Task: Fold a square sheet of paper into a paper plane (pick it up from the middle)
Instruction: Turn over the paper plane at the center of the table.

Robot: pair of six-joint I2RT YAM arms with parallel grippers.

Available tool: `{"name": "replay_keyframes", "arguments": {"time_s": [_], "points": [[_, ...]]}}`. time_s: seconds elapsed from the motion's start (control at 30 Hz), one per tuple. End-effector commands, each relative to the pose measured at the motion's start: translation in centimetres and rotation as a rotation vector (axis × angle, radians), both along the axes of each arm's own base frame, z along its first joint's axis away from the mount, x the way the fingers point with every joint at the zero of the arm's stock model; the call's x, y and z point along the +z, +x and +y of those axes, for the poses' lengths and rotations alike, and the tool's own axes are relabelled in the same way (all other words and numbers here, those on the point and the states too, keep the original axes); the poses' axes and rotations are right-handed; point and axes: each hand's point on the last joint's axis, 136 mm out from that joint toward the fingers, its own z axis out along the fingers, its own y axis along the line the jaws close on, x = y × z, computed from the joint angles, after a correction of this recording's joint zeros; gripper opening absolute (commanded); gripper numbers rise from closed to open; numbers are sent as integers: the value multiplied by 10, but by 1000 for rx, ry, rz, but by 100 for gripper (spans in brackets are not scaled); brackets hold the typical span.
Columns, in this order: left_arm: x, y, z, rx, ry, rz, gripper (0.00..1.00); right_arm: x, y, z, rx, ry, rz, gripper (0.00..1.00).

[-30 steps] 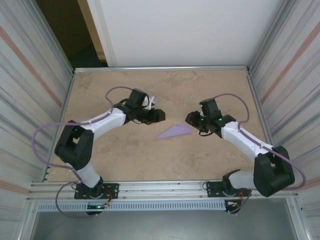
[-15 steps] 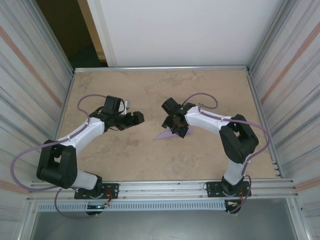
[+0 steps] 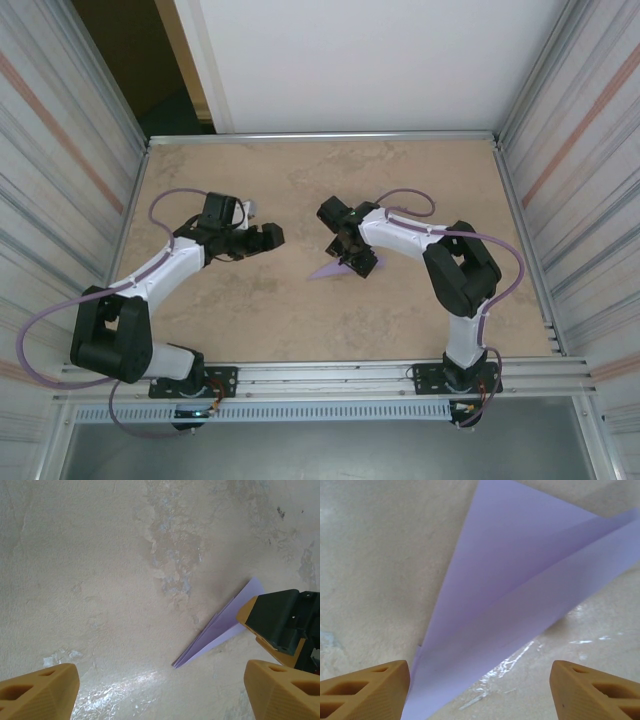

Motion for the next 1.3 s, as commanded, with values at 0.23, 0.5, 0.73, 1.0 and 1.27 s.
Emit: {"name": "replay_keyframes", "arguments": {"time_s": [0.23, 0.5, 0.73, 1.0, 1.27], "points": [[-2, -2, -1, -20, -10, 7, 86, 6, -20, -27, -148, -33, 1, 55], [-3, -2, 0, -19, -2, 10, 86, 6, -22, -29, -176, -18, -13, 39], [-3, -1, 1, -13, -1, 10, 86, 5, -19, -29, -153, -18, -30, 15], [-8, 2, 12, 57, -17, 8, 86, 46, 21, 3, 159, 43, -194, 3], [-6, 9, 46, 227, -180, 13, 87, 96, 41, 70, 551, 345, -417, 6]]}}
